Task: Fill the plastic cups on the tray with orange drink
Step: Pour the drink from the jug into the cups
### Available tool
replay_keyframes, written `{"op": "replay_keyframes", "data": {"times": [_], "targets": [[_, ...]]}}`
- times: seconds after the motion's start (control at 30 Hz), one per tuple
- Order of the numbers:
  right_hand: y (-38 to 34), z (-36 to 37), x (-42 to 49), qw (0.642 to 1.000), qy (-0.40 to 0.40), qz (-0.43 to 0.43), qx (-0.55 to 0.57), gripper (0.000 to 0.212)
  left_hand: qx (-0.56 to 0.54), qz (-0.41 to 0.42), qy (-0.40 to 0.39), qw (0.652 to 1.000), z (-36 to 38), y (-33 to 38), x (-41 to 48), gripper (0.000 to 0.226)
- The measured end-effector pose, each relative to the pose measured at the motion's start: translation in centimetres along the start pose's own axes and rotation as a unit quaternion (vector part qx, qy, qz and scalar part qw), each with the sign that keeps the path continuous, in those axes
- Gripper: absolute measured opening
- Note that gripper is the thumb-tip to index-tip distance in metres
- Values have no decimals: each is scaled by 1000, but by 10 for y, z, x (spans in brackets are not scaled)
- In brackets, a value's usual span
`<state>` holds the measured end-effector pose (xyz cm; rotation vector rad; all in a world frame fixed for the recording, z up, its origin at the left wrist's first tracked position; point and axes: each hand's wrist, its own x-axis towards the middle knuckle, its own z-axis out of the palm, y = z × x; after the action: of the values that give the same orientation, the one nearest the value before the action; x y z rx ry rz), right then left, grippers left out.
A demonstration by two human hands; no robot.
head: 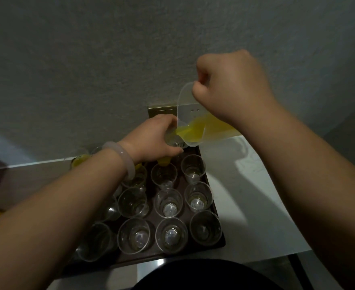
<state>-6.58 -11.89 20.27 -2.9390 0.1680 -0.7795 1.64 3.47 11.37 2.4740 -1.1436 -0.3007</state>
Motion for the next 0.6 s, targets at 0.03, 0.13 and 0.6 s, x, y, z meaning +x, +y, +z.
{"op": "replay_keyframes", "data": {"times": [0.03,0.13,0.6], "targets": [[0,0,0,1000,-1,-1,-2,14,1,0,1,1000,0,0,0,63],[-2,-2,-1,1000,-5,-2,-11,14,4,-5,1,1000,0,0,0,66],[-5,-8,2,999,-20,-30,-14,11,2,-19,-8,1000,-1,0,-2,75]]}}
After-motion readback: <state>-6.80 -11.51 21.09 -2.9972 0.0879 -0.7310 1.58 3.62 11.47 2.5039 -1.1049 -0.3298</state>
